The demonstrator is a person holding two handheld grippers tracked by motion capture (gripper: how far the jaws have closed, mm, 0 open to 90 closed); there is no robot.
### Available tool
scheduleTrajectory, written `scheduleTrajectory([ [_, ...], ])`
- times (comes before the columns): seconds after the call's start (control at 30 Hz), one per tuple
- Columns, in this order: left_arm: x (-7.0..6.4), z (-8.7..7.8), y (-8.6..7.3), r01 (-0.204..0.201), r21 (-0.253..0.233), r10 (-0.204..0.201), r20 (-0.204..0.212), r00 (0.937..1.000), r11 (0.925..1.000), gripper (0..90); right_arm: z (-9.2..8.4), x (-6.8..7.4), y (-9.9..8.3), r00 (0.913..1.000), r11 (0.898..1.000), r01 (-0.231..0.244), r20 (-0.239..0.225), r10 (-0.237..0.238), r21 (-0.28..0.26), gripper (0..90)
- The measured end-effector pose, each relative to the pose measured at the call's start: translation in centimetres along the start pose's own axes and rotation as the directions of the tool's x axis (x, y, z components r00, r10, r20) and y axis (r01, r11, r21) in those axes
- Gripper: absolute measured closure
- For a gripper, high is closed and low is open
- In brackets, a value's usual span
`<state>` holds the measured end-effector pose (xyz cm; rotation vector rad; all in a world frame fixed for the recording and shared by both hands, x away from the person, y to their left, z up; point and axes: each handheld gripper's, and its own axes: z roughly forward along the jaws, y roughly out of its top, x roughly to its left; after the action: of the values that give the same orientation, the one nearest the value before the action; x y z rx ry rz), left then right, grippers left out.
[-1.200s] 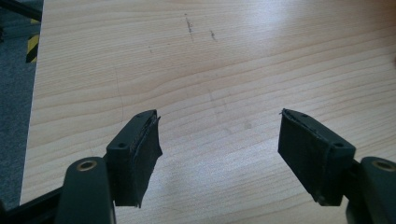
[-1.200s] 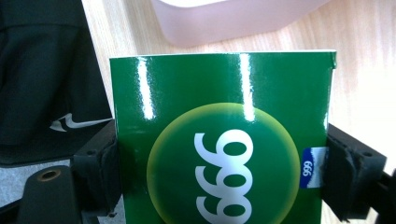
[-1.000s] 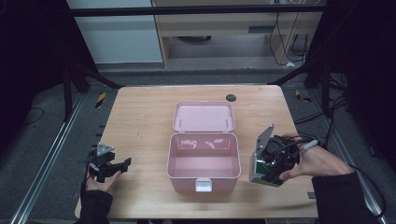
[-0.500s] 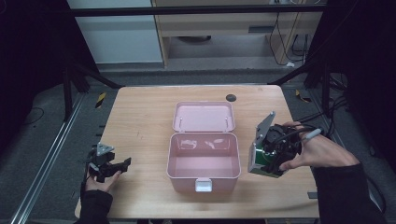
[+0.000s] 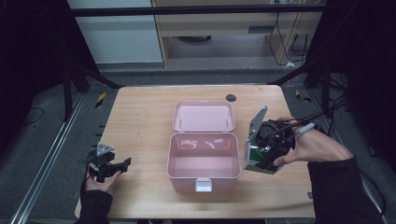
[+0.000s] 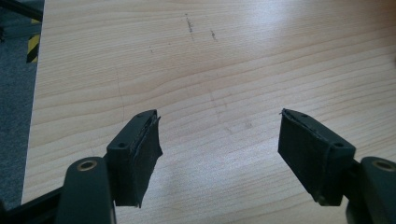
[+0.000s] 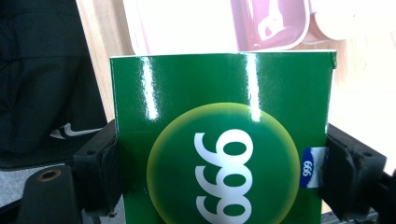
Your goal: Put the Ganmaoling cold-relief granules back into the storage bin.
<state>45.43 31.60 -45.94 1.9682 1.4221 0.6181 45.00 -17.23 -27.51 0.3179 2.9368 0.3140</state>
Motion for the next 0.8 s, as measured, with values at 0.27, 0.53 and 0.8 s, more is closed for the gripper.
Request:
scheduleTrajectory([
  [0.27,0.0,0.0,0.0,0.000,-0.001,0.000,0.000,1.0000,1.0000,28.5,-0.2,-0.1,1.5,0.9997,1.000,0.023,-0.001,-0.023,-0.014,16.4],
  [0.53,0.0,0.0,0.0,-0.001,-0.001,0.001,0.001,1.0000,1.0000,28.5,-0.1,0.0,2.9,0.9987,0.998,0.050,-0.002,-0.050,-0.023,16.4],
  [0.8,0.0,0.0,0.0,0.000,-0.001,0.000,0.001,1.0000,1.0000,28.5,0.2,0.0,4.4,0.9975,0.997,0.070,-0.002,-0.070,-0.020,16.3],
])
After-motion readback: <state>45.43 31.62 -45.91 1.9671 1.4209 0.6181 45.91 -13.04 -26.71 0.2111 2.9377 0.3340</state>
